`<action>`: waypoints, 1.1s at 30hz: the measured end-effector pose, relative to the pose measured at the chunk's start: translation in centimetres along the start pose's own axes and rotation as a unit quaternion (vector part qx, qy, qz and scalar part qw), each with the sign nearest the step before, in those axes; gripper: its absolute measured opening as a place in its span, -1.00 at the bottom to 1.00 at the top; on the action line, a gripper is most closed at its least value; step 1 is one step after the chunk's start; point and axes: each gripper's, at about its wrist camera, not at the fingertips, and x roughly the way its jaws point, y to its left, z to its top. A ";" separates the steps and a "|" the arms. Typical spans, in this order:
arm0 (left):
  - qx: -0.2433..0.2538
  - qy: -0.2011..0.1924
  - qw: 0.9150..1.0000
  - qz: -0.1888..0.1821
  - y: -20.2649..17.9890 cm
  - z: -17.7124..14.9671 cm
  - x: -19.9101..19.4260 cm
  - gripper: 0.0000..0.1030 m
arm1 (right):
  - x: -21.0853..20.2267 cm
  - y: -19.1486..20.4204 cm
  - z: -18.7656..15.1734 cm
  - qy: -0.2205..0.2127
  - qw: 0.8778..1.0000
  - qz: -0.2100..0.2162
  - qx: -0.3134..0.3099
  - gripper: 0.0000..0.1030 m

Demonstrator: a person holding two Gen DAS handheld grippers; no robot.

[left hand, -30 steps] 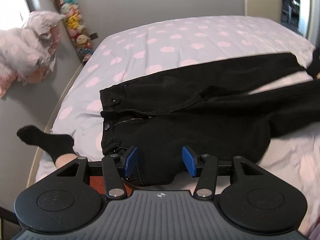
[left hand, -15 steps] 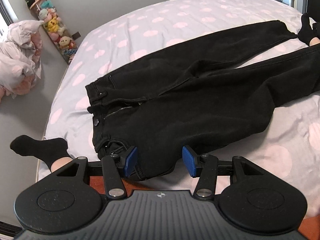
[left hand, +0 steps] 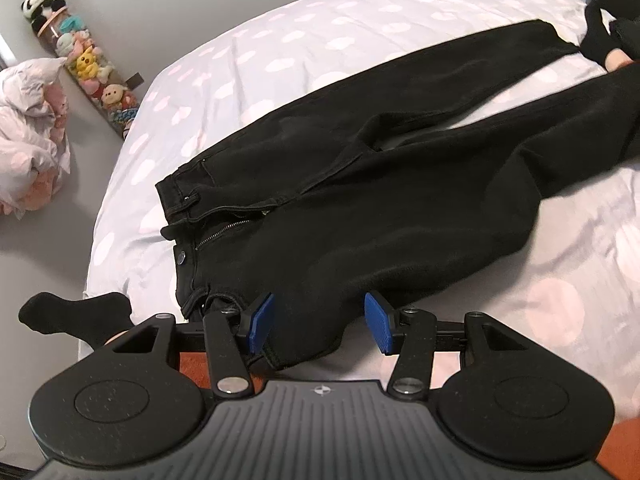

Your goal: Fold clothes

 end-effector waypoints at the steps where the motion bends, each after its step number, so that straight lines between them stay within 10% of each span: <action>1: 0.004 0.002 1.000 0.001 -0.1 -0.1 -0.1 0.14 | 0.5 0.6 0.0 0.001 1.000 -0.016 -0.017 -0.25; 3: 0.013 0.008 1.000 0.001 -0.4 -0.5 -0.3 0.14 | 1.1 1.0 0.3 -0.002 0.999 -0.030 -0.025 -0.69; 6: 0.029 0.017 0.999 0.000 -0.8 -1.0 -0.5 0.14 | 0.3 -0.3 1.0 -0.025 0.999 -0.039 0.009 -0.83; 19: 0.110 0.090 0.990 0.022 -1.8 -2.1 5.3 0.14 | 0.4 -12.5 8.0 -0.055 0.975 -0.144 0.159 -0.87; 30: 0.146 0.128 0.979 0.061 -2.8 -2.4 10.7 0.19 | 4.9 -13.9 9.1 -0.022 0.976 -0.121 0.177 -0.87; 33: 0.143 0.120 0.979 0.085 -2.6 -2.0 10.8 -0.13 | 5.2 -13.8 8.9 -0.015 0.977 -0.117 0.178 -0.87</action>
